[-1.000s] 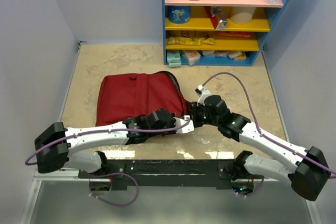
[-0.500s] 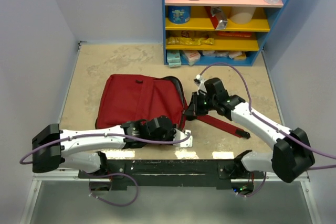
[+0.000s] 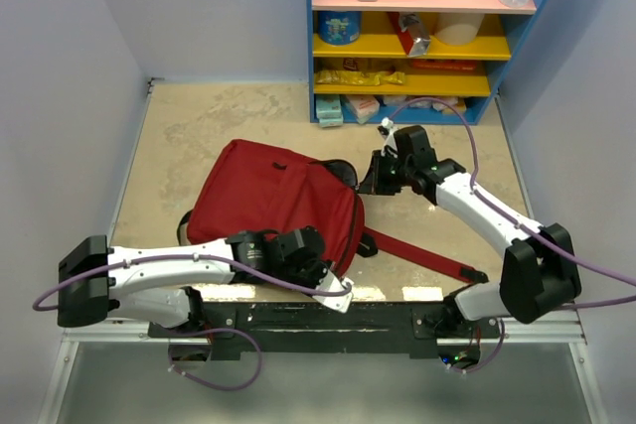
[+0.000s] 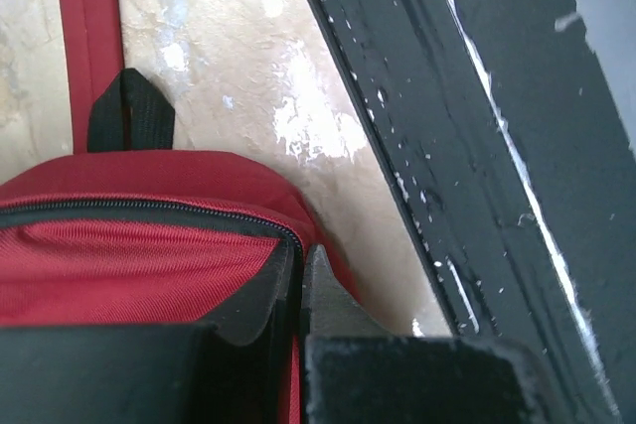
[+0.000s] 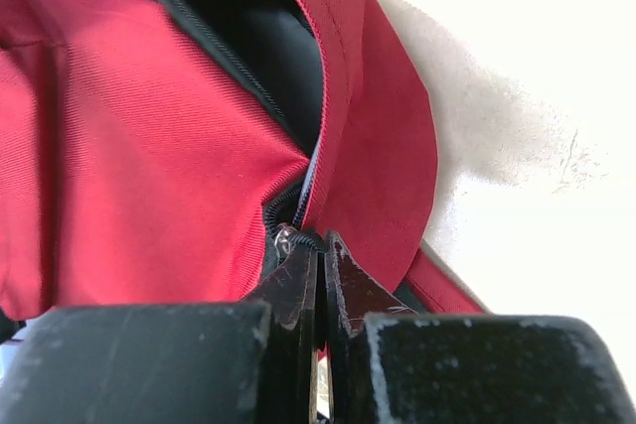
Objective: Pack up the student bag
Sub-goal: Zip the student bag at the center of the board.
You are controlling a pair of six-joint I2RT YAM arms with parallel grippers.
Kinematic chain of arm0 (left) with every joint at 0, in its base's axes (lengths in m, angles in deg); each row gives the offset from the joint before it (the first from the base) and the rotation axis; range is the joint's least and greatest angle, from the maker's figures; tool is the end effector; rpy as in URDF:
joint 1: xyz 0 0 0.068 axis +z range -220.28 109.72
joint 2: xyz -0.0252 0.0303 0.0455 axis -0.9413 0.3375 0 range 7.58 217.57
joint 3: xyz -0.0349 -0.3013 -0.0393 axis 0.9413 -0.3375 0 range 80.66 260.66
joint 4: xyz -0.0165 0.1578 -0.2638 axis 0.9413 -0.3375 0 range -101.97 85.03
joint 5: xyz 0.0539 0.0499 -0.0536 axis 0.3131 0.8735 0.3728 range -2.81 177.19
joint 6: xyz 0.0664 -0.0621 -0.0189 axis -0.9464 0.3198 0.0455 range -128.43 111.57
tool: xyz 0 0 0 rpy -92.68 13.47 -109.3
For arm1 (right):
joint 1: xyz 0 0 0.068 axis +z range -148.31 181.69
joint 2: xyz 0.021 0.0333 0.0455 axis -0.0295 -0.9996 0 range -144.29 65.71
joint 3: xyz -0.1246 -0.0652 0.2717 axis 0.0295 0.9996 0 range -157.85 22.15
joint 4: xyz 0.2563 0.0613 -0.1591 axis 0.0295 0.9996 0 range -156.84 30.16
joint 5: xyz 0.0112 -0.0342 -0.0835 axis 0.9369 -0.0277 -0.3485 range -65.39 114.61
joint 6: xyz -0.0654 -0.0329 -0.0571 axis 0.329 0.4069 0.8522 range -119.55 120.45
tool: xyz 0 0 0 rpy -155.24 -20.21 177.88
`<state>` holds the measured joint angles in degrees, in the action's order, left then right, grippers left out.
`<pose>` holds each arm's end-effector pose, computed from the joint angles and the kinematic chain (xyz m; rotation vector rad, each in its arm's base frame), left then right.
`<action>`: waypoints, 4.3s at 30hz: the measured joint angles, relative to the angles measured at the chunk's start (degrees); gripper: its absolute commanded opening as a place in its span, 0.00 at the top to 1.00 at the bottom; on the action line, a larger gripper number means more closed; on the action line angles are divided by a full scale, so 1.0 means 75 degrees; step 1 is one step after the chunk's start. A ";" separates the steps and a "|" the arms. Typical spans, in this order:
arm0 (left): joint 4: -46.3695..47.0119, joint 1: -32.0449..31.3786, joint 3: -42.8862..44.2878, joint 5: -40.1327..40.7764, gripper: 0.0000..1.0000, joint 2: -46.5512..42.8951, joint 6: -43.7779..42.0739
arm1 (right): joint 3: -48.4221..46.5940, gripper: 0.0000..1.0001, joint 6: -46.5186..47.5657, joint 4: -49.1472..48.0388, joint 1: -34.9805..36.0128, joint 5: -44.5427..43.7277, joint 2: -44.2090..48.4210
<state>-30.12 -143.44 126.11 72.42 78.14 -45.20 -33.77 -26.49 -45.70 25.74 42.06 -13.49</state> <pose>0.0698 -0.3043 0.2050 2.1123 1.3380 -0.5893 0.3256 0.1728 0.2377 -0.0957 2.4397 0.7782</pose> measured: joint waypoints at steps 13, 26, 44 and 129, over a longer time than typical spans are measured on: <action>-0.0597 0.0020 -0.0006 0.0350 1.00 -0.0414 -0.1824 | 0.0181 1.00 -0.0224 0.0268 -0.0953 0.0105 0.0306; -0.2020 0.1040 0.1539 -0.0469 0.00 0.0860 -0.0624 | 0.1253 1.00 -0.0490 -0.0711 -0.1300 0.0201 0.1376; 0.1396 0.0303 0.3314 0.3185 0.29 0.3547 0.3372 | 0.1402 1.00 -0.0530 -0.0933 -0.1145 0.0364 0.1845; 0.1961 0.0154 0.1107 0.2130 1.00 0.1894 0.1515 | -0.0586 1.00 0.0029 0.0219 -0.0615 0.1008 -0.0382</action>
<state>-15.41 -142.28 134.42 88.40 92.35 -33.84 -38.16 -26.27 -44.06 21.13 49.63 -16.36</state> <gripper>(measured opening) 0.056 0.014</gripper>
